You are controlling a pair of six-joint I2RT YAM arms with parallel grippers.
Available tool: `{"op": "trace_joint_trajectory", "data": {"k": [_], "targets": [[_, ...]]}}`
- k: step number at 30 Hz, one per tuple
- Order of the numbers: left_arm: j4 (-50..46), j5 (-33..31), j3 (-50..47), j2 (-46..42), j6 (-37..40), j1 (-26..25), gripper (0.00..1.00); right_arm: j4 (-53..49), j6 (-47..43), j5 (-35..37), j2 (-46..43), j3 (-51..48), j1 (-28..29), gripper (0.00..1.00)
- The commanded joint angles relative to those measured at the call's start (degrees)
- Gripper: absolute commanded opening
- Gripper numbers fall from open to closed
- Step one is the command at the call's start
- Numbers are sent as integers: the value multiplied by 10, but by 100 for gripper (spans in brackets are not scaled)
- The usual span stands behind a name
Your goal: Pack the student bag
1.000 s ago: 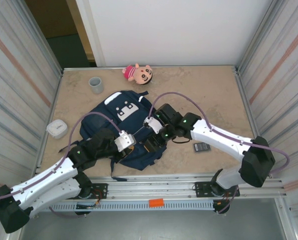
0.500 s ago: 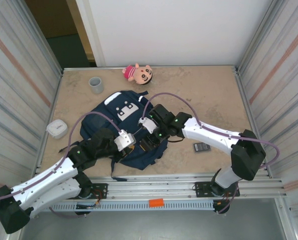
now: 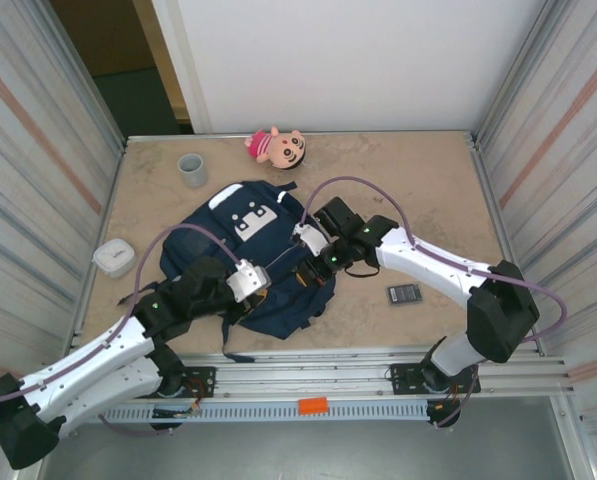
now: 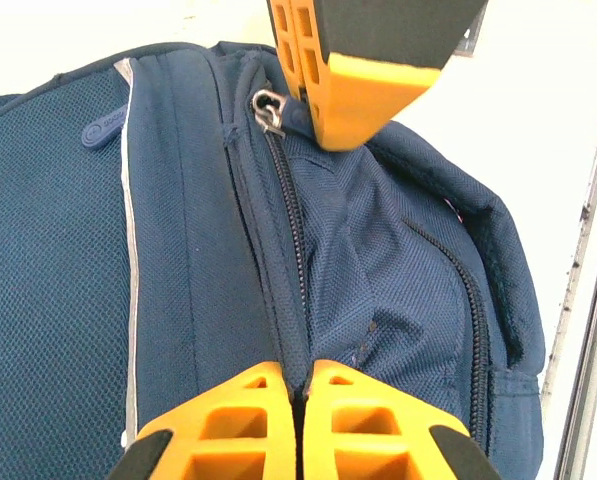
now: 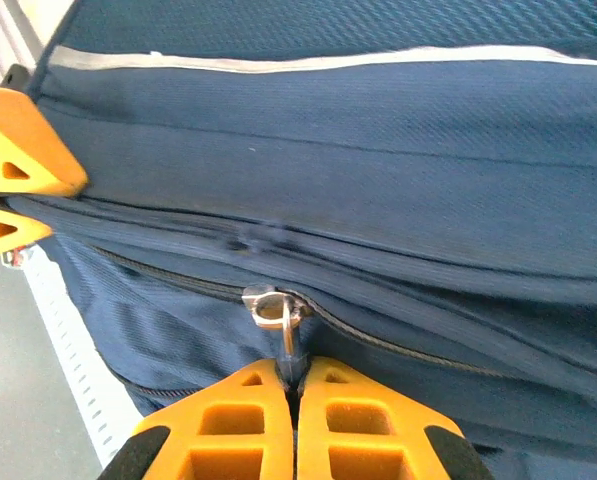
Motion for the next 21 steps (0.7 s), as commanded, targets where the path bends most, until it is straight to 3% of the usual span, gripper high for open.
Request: {"op": "trace_joint_trajectory", "data": {"k": [1,3,5,8,11,14,19,21], "targets": [[-21,-11,18,-16,21,1,0,-15,4,20,-7,-6,-14,0],[-27,-14,19,-16,22,1,1,-7,8,-3,-9,-8,-13,0],[-33,-11,23,-17,22,1,9,0,16,-21,-15,-11,-13,0],[-30,47,34,-13,10,1,38,8,32,-35,-30,-14,-9,0],[30,94,34,7,-36,0,53,12,40,-27,-43,-16,-2,0],[68,56,54,46,-61,-4,57,16,46,-32,-52,-19,-1,0],[63,32,87,124,-28,-8,68,23,49,-41,-58,-20,2,0],[67,16,89,146,-25,-9,67,23,49,-41,-61,-21,4,0]]}}
